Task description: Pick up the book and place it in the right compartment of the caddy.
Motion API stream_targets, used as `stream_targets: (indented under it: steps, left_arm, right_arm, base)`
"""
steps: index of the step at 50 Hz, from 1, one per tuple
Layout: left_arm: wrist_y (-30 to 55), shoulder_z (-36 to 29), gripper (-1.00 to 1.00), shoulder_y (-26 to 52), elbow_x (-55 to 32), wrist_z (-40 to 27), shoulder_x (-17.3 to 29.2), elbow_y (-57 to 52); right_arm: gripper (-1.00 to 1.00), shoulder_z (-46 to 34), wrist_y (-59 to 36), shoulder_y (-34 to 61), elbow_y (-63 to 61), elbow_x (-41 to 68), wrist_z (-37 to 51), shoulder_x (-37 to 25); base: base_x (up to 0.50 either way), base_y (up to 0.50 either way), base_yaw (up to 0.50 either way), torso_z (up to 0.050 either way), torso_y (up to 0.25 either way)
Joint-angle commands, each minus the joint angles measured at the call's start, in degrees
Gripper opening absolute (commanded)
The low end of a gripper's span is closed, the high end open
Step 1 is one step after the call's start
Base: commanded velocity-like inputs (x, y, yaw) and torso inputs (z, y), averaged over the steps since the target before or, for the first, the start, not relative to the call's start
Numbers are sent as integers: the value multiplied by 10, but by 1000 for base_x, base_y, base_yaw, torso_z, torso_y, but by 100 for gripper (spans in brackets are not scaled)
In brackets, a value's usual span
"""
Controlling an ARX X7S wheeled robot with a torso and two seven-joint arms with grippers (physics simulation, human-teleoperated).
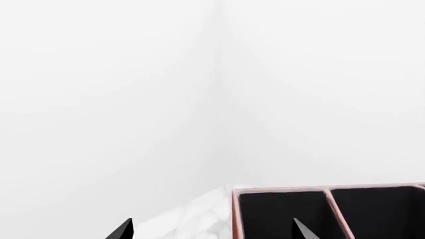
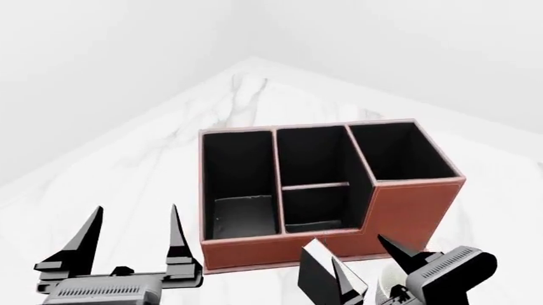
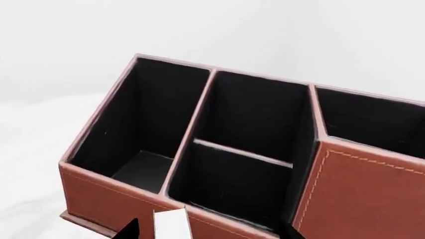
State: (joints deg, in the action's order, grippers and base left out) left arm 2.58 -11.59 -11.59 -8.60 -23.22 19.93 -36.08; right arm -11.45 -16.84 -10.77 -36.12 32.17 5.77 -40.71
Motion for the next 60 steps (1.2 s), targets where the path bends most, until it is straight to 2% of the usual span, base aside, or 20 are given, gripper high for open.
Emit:
stream_targets:
  steps: [1,35,60]
  left_arm:
    - [1,-3,100,1,0,-3,1,1]
    - [1,-6,100,3,-3,-9,6,2]
    - [0,-9,100,4,-6,-13,10,2]
  right_arm:
    - [100,15,15,-28,-1,7,-5,-13]
    - [100,-15,44,-20,31,-4,-33,12]
    - [100,-35,72,-4,105,-21,-57,39]
  base:
    - [0,0,0,0,0]
    - [0,0,0,0,0]
    - [0,0,0,0,0]
